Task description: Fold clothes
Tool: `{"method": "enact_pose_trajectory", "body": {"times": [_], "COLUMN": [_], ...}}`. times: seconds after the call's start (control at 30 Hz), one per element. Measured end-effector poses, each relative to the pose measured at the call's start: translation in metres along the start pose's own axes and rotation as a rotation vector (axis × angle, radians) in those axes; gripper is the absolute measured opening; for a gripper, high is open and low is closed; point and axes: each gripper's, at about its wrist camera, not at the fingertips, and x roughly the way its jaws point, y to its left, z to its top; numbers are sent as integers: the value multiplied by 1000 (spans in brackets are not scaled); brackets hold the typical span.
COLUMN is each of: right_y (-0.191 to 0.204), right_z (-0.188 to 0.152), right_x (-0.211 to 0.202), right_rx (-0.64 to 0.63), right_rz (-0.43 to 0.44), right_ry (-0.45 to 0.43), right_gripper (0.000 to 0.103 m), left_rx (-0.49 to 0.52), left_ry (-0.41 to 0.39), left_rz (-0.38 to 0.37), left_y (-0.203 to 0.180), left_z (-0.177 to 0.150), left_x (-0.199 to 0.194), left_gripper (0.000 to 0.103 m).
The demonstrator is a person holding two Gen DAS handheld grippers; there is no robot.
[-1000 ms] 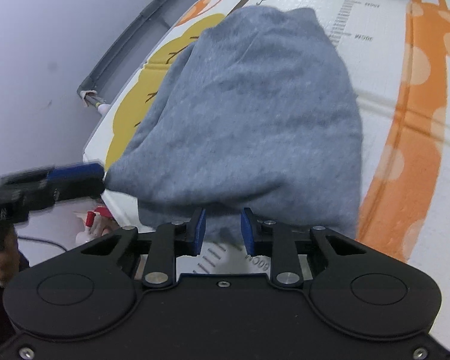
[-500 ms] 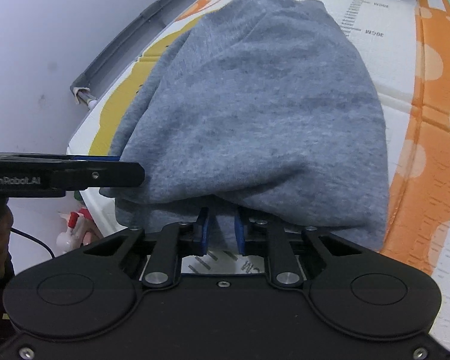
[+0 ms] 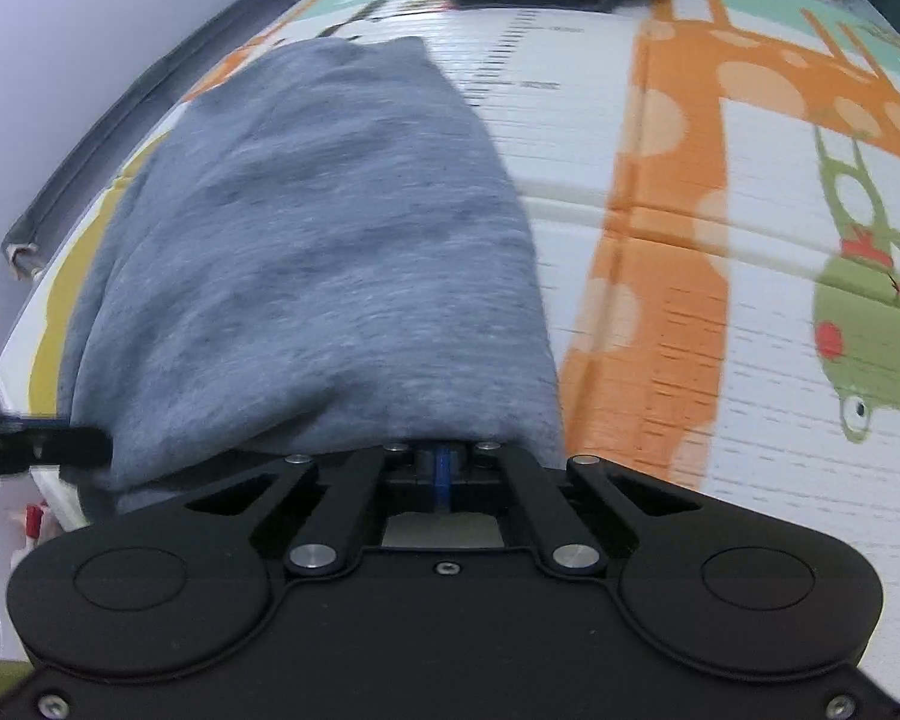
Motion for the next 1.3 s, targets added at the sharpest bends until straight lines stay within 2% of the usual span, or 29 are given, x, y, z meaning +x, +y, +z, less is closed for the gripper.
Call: {"method": "enact_pose_trajectory", "body": {"times": [0.2,0.23,0.33,0.43,0.5,0.53,0.6,0.73,0.8,1.03,1.17,1.3], "right_y": [-6,-10,-32,-54,-60,-61,-60,-56,-50,-32,-23,-24], "right_z": [5,7,6,3,1,-1,-3,-4,-2,6,7,9], "right_x": [3,4,3,-1,-6,-8,-10,-7,1,30,34,22], "right_rx": [16,39,151,252,281,286,302,371,395,545,544,462], "right_rz": [-35,-20,98,216,275,300,341,433,444,519,509,507], "right_ry": [19,25,46,61,66,68,78,89,106,147,132,113], "right_gripper": [0,0,0,5,19,23,41,48,53,50,20,14], "left_rx": [-7,-17,-43,-40,-33,-30,-24,-15,-11,-14,-9,1], "left_ry": [21,17,14,17,19,22,26,32,33,32,28,32], "left_rz": [-7,-15,-35,-34,-31,-30,-29,-25,-23,-27,-46,-109], "left_y": [2,3,7,5,4,3,2,1,1,1,1,5], "left_z": [-7,-7,-7,-4,-3,-3,-2,-2,-2,-1,-2,-5], "left_x": [4,3,1,0,0,1,1,1,1,1,-3,-11], "left_gripper": [11,11,12,12,12,12,13,13,13,15,16,18]}}
